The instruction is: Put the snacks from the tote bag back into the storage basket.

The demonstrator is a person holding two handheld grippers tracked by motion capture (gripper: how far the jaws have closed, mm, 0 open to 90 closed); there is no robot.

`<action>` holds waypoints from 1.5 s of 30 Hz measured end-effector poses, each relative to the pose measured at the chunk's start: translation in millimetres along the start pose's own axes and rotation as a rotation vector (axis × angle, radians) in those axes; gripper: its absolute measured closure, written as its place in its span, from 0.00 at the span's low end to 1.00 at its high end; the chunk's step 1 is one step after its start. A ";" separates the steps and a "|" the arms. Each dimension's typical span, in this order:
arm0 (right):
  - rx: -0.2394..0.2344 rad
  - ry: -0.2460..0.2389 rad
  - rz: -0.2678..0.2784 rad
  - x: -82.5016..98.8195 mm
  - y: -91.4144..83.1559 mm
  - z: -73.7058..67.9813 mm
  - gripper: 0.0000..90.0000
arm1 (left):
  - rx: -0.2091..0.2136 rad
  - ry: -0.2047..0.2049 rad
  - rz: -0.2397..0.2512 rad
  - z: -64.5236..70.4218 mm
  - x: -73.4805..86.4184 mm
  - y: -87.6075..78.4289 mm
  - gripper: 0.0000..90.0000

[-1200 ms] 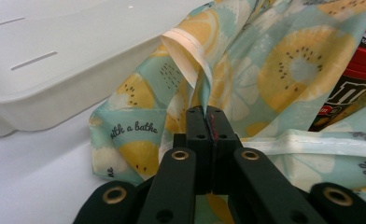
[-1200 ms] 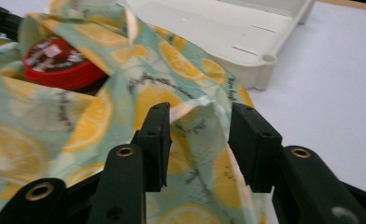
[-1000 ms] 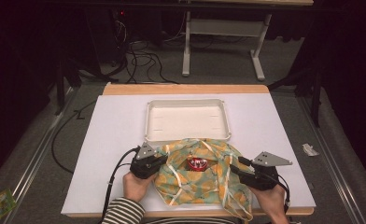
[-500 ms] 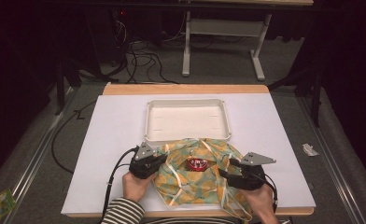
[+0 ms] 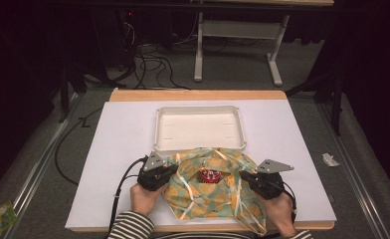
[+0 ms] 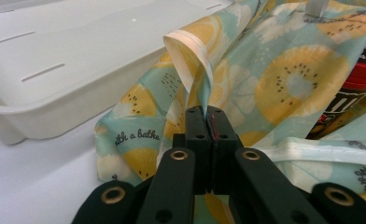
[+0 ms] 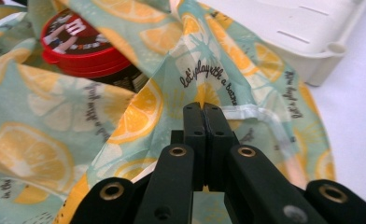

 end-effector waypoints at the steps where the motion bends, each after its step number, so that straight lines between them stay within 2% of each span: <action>1: 0.005 0.003 0.002 -1.0 -0.4 1.5 1.00 | 0.000 0.000 0.000 0.1 0.1 0.1 0.99; 5: 0.028 -0.003 0.012 -4.1 -1.6 6.6 1.00 | -0.003 0.003 -0.005 -0.8 0.2 -0.5 0.99; 6: 0.047 0.007 0.018 -5.8 -2.7 11.0 1.00 | -0.006 -0.001 -0.005 -1.4 0.5 -0.7 0.99; 11: 0.080 0.022 0.026 -9.2 -3.8 24.5 1.00 | -0.007 0.001 -0.010 -1.9 0.8 -0.5 0.99; 16: 0.099 0.044 0.012 -8.0 -0.1 32.0 1.00 | 0.002 0.004 -0.016 -0.6 1.2 1.3 0.99; 20: 0.107 0.043 0.000 -7.3 5.9 36.3 1.00 | 0.000 0.005 -0.019 -1.2 1.5 1.2 0.99; 27: 0.114 0.037 -0.022 -7.4 15.5 36.1 1.00 | 0.003 0.007 -0.002 0.4 -0.2 -2.9 0.94; 32: 0.116 0.028 -0.037 -7.4 18.1 34.9 1.00 | -0.009 0.013 0.010 1.9 -2.5 -10.9 0.89; 38: 0.114 0.025 -0.038 -7.2 19.7 33.5 1.00 | -0.045 0.005 0.044 3.6 -6.3 -25.2 0.75; 41: 0.114 0.021 -0.036 -7.2 20.3 33.1 1.00 | -0.044 0.012 0.047 6.4 -8.0 -29.2 0.70; 42: 0.112 0.022 -0.039 -7.2 20.5 32.2 1.00 | -0.039 0.031 0.043 10.9 -10.0 -32.1 0.69; 45: 0.110 0.018 -0.037 -7.5 20.6 31.3 1.00 | -0.026 0.053 0.042 18.5 -13.9 -33.9 0.66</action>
Point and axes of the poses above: each handheld gripper's, and its own axes: y roughly forward along the jaws, x roughly out of its underside, z roughly to its right, the point moved 2 cm from there along y, roughly forward along the jaws, and after that the axes turned 14 degrees about y, right-handed, at the moved point
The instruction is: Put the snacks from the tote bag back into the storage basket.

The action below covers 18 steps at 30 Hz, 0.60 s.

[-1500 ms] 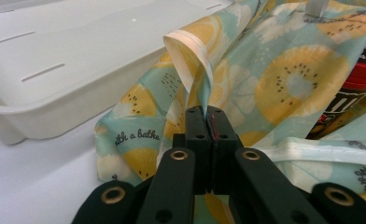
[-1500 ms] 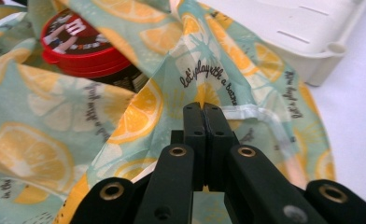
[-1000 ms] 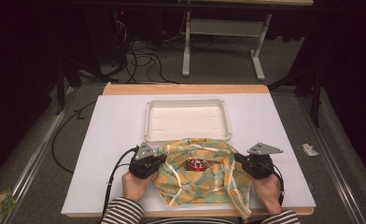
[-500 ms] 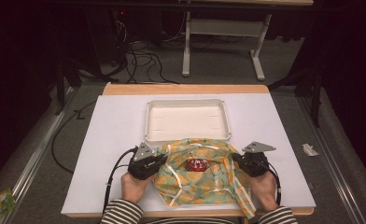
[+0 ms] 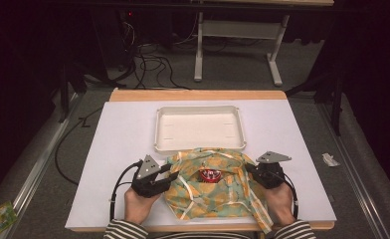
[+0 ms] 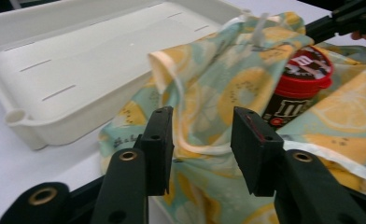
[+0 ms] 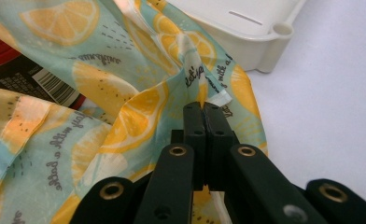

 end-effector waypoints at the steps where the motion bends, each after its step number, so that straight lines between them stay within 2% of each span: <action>1: 0.000 0.000 0.000 0.0 -0.1 -0.3 1.00 | 0.006 0.003 0.001 2.2 -1.5 0.2 0.64; 6: 0.000 -0.002 -0.001 0.2 -0.1 -0.8 1.00 | 0.027 0.017 -0.007 9.5 -6.1 5.3 0.60; 13: -0.006 -0.007 0.001 0.1 -0.9 -1.0 1.00 | 0.067 0.030 -0.044 18.2 -7.7 24.0 0.52; 16: -0.008 -0.006 0.002 0.0 -1.1 -1.5 1.00 | 0.071 0.032 -0.051 19.6 -7.8 27.9 0.52; 18: -0.010 -0.011 0.002 0.1 -1.1 -1.7 1.00 | 0.052 0.030 -0.071 19.3 -7.5 32.8 0.54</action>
Point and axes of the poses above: each handheld gripper's, and its own axes: y roughly forward along the jaws, x roughly out of its underside, z roughly to its right, the point moved 2 cm from there along y, roughly forward along the jaws, and after that the axes turned 14 degrees about y, right-handed, at the moved point
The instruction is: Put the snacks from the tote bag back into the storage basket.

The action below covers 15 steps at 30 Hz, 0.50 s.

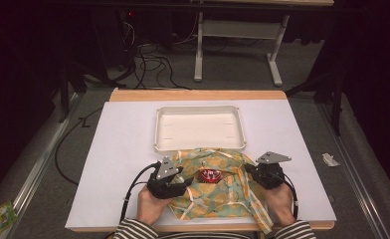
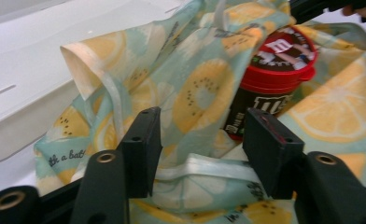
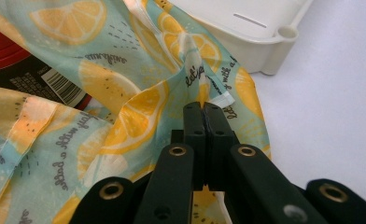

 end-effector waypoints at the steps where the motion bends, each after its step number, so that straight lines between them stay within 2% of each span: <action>1: -0.001 -0.003 0.000 0.1 0.2 0.0 1.00 | -0.005 -0.005 -0.009 -0.8 0.3 1.4 0.57; 9: 0.003 -0.001 -0.002 -0.3 -0.3 1.4 1.00 | -0.033 -0.037 -0.030 -12.6 3.6 3.6 0.86; 15: 0.013 0.011 -0.004 -1.1 0.8 5.7 1.00 | -0.040 -0.065 -0.024 -21.0 5.8 1.9 0.95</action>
Point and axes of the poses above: each handheld gripper's, and its own axes: y roughly forward along the jaws, x roughly out of its underside, z roughly to its right, the point moved 2 cm from there along y, roughly forward along the jaws, and after that the axes turned 14 degrees about y, right-handed, at the moved point
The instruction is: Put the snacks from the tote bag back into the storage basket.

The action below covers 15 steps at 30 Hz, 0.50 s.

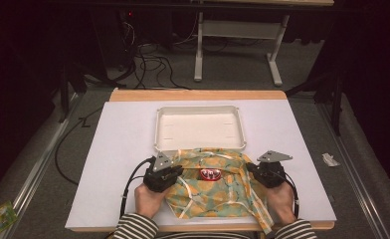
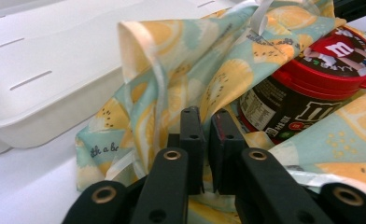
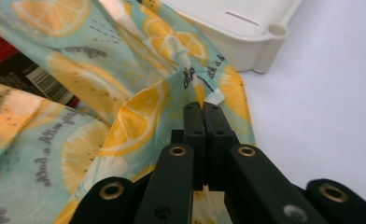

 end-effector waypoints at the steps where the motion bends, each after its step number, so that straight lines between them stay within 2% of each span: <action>1: 0.000 0.000 0.000 0.0 0.0 0.0 1.00 | 0.000 0.000 0.000 0.0 0.0 0.0 0.96; 6: 0.014 0.013 -0.007 -0.2 1.7 6.5 1.00 | 0.017 -0.014 -0.009 -2.9 2.7 4.1 1.00; 9: 0.032 -0.011 -0.007 0.8 2.3 6.9 1.00 | 0.018 -0.019 -0.004 -1.8 2.2 4.4 1.00; 11: 0.032 -0.018 0.004 0.6 0.2 4.9 0.95 | 0.022 -0.016 -0.003 -0.8 2.0 4.3 1.00; 15: 0.005 -0.029 0.042 -0.1 -10.6 -1.5 0.86 | 0.029 -0.010 -0.002 0.5 1.8 4.0 1.00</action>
Point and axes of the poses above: each handheld gripper's, and its own axes: y roughly forward along the jaws, x roughly out of its underside, z roughly to its right, the point moved 2 cm from there along y, roughly forward along the jaws, and after that the axes turned 14 degrees about y, right-handed, at the moved point
